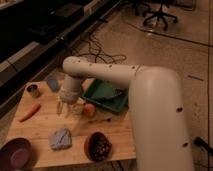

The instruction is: Place towel in plastic cup

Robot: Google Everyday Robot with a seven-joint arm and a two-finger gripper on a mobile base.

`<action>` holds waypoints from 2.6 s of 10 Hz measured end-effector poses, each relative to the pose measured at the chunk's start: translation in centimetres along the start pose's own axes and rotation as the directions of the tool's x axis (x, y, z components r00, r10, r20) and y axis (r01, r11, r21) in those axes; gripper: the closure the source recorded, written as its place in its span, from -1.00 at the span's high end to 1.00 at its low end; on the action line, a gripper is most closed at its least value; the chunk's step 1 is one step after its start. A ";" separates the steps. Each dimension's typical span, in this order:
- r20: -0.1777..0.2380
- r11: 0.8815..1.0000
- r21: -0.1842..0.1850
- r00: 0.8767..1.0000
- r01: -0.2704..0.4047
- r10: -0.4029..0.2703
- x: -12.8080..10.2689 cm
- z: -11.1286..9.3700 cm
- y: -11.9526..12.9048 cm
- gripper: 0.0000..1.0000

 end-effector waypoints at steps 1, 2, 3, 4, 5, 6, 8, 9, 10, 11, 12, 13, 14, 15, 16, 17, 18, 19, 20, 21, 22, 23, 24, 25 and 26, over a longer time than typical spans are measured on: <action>0.027 0.999 -0.035 1.000 0.015 -0.014 -0.8 1.2 -0.1 -0.22; 0.049 0.995 -0.092 0.999 0.028 -0.023 -1.5 2.4 -0.1 -0.22; 0.060 0.985 -0.170 0.998 0.034 -0.025 -2.2 3.6 -0.2 -0.22; 0.059 0.974 -0.226 0.998 0.031 -0.018 -2.8 4.3 -0.1 -0.22; 0.048 0.964 -0.266 0.999 0.018 -0.005 -2.9 4.6 0.3 -0.22; 0.006 0.947 -0.321 1.000 -0.015 0.018 -2.9 4.7 0.8 -0.22; -0.055 0.935 -0.351 0.998 -0.052 0.035 -2.6 5.0 1.8 -0.23; -0.085 0.935 -0.348 0.995 -0.071 0.044 -2.2 5.5 3.0 -0.35; -0.111 0.941 -0.329 0.993 -0.074 0.039 -1.8 5.8 3.9 -0.39; -0.128 0.951 -0.302 0.991 -0.064 0.026 -1.5 6.0 4.0 -0.33; -0.144 0.964 -0.264 0.990 -0.044 0.006 -1.1 6.2 4.4 -0.16; -0.156 0.975 -0.220 0.987 -0.010 -0.025 -0.5 6.5 4.8 0.12; -0.161 0.981 -0.194 0.986 0.012 -0.044 -0.2 6.7 4.7 0.28; -0.163 0.982 -0.187 0.985 0.024 -0.055 0.2 7.0 4.6 0.44; -0.163 0.981 -0.192 0.984 0.038 -0.070 0.7 7.8 4.4 0.58; -0.163 0.981 -0.190 0.984 0.045 -0.076 1.1 8.2 4.2 0.60; -0.163 0.980 -0.192 0.983 0.048 -0.081 1.5 8.5 4.1 0.60; -0.161 0.980 -0.193 0.983 0.054 -0.086 2.0 8.9 3.9 0.60; -0.151 0.978 -0.196 0.984 0.068 -0.098 2.3 9.7 3.4 0.60; -0.142 0.977 -0.197 0.984 0.074 -0.104 2.5 10.2 3.3 0.60; -0.130 0.977 -0.198 0.986 0.081 -0.108 2.9 11.0 3.3 0.60; -0.114 0.977 -0.194 0.987 0.086 -0.109 3.1 11.8 3.4 0.60; -0.100 0.979 -0.180 0.989 0.090 -0.110 3.3 12.2 3.3 0.51; -0.088 0.981 -0.170 0.990 0.091 -0.108 3.4 12.4 3.2 0.36; -0.073 0.983 -0.161 0.992 0.090 -0.103 3.6 12.6 3.3 0.13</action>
